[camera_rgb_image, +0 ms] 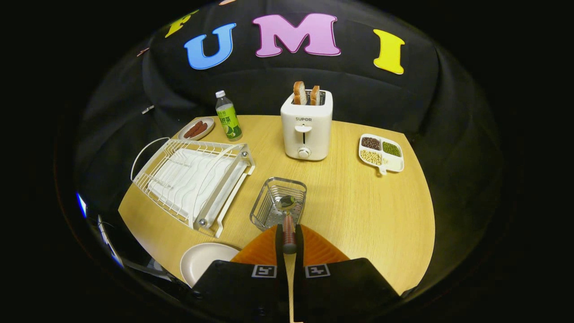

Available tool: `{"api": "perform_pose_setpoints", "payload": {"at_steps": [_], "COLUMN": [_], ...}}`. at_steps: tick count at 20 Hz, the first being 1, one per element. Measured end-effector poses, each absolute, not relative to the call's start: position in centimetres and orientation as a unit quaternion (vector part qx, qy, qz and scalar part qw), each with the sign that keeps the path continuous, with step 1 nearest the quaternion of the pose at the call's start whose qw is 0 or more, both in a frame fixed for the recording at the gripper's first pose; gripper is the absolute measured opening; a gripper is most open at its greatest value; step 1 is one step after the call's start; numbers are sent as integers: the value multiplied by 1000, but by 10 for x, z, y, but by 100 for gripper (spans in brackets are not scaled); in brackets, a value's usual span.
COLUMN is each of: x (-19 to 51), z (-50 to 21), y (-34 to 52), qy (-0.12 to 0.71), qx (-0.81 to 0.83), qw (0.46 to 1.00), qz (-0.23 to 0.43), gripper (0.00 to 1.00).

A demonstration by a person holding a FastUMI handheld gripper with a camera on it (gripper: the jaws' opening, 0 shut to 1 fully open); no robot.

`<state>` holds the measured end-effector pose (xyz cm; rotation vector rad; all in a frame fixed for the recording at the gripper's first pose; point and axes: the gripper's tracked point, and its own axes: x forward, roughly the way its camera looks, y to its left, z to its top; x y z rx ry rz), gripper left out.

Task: Take the plate from the dish rack, then take the spoon from the basket and place it into the plate.

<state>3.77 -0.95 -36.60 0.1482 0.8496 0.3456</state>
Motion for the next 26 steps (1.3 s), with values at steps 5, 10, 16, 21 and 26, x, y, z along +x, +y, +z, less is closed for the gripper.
{"api": "perform_pose_setpoints", "payload": {"at_steps": [5,10,16,21,26], "x": [32,-6,-81,-131,-156], "z": [-321,-267,-250,-281,-320], "y": [-11,-6,12,40,57], "qy": [373,332,338,374,404], "qx": [84,97,99,119,119], "qw": [908,917,905,882,868], "qz": [172,199,239,262,264], "gripper": [8,8,8,8,8]}}
